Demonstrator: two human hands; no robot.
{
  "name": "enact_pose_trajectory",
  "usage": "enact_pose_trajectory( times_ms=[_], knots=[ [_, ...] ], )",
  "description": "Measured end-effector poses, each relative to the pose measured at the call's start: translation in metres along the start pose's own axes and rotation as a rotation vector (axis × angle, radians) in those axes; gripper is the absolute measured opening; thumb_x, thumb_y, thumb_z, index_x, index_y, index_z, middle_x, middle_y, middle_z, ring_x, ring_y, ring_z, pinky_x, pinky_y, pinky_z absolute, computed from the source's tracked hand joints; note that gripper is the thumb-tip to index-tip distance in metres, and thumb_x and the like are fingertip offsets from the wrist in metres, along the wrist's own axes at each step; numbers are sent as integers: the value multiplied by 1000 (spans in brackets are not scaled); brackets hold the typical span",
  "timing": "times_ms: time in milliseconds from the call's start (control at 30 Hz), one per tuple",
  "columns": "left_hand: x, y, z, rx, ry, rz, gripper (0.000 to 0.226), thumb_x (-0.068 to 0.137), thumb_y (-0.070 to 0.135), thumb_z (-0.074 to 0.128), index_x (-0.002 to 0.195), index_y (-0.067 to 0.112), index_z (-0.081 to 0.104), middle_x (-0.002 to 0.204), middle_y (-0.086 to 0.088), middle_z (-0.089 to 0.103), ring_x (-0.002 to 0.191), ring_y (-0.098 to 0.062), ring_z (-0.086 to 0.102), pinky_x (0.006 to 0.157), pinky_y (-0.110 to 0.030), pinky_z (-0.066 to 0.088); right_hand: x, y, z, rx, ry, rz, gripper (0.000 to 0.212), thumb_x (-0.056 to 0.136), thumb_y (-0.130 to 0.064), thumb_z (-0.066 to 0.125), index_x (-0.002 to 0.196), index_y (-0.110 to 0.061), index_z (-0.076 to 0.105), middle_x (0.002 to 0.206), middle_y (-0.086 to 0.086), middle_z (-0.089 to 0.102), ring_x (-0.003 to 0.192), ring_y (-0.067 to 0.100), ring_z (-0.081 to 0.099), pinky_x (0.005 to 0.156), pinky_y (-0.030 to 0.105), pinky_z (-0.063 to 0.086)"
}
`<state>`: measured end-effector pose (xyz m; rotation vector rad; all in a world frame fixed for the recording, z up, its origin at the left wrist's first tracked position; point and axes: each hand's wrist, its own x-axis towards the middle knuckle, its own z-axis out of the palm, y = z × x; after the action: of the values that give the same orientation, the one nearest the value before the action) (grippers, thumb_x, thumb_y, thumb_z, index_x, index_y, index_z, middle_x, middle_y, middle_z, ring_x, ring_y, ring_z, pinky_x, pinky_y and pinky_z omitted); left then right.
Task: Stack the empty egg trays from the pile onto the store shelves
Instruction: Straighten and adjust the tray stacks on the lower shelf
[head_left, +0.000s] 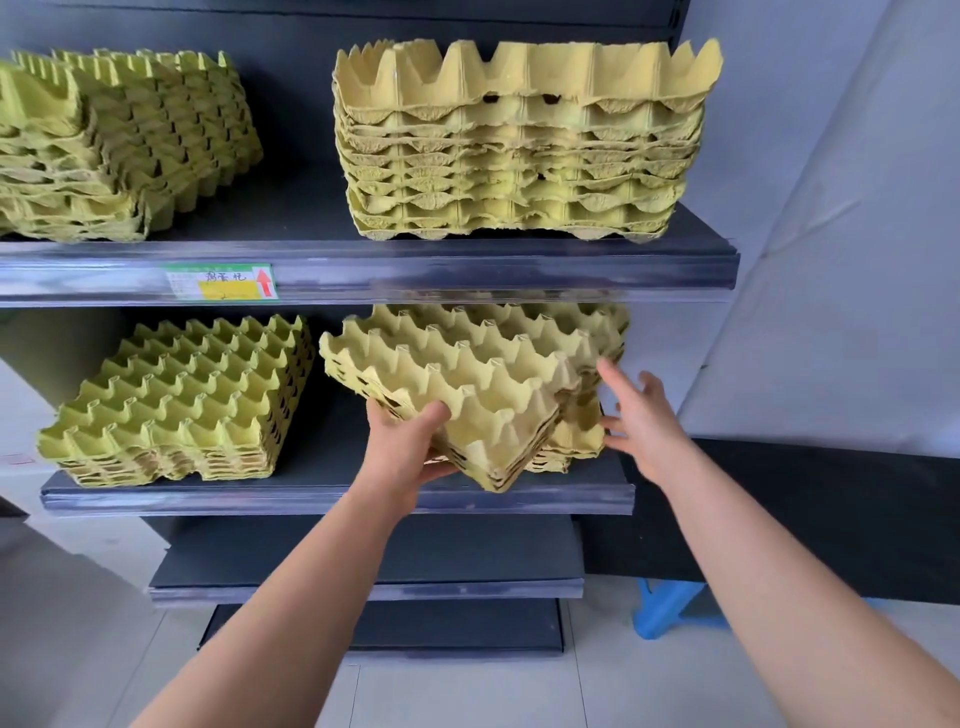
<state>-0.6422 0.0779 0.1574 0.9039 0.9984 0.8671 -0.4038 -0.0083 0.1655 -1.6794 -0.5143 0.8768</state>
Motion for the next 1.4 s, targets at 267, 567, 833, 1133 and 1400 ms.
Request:
enact_pose_trajectory(
  times_ms=[267, 567, 833, 1133, 1400],
  knots=[
    [27, 23, -37, 258, -148, 23, 59, 65, 27, 69, 121, 13, 58, 104, -13, 72, 83, -32, 73, 64, -41, 58, 22, -14, -21, -117, -11, 15, 68, 66, -64, 73, 122, -35, 46, 122, -11, 53, 100, 15, 52, 92, 40, 40],
    [66, 37, -43, 131, -151, 113, 16, 91, 19, 62, 102, 16, 74, 103, -10, 74, 90, -27, 68, 82, -41, 56, 36, -10, -15, -91, 185, -57, 42, 61, -48, 74, 84, -14, 65, 88, 5, 70, 82, 20, 63, 72, 31, 48],
    [93, 28, -33, 18, -71, 69, 36, 97, 21, 57, 129, 5, 58, 105, -11, 72, 84, -21, 72, 63, -31, 58, 49, 9, -6, -94, 268, -158, 11, 82, -21, 64, 90, -14, 65, 83, 0, 68, 73, 15, 61, 57, 25, 42],
    [112, 26, -29, -75, -166, 102, 36, 95, 22, 59, 131, 16, 59, 113, -6, 72, 98, -20, 70, 73, -32, 59, 55, 25, -3, -67, 319, -302, 7, 88, -17, 57, 93, -21, 60, 92, 0, 68, 78, 15, 62, 65, 24, 46],
    [129, 10, -22, 196, -22, 65, 44, 96, 37, 58, 137, 21, 55, 116, -4, 69, 104, -26, 65, 97, -45, 50, 75, 44, -3, -349, 242, -203, 19, 96, -32, 50, 103, -16, 57, 97, 1, 64, 77, 9, 57, 56, 25, 40]
  ],
)
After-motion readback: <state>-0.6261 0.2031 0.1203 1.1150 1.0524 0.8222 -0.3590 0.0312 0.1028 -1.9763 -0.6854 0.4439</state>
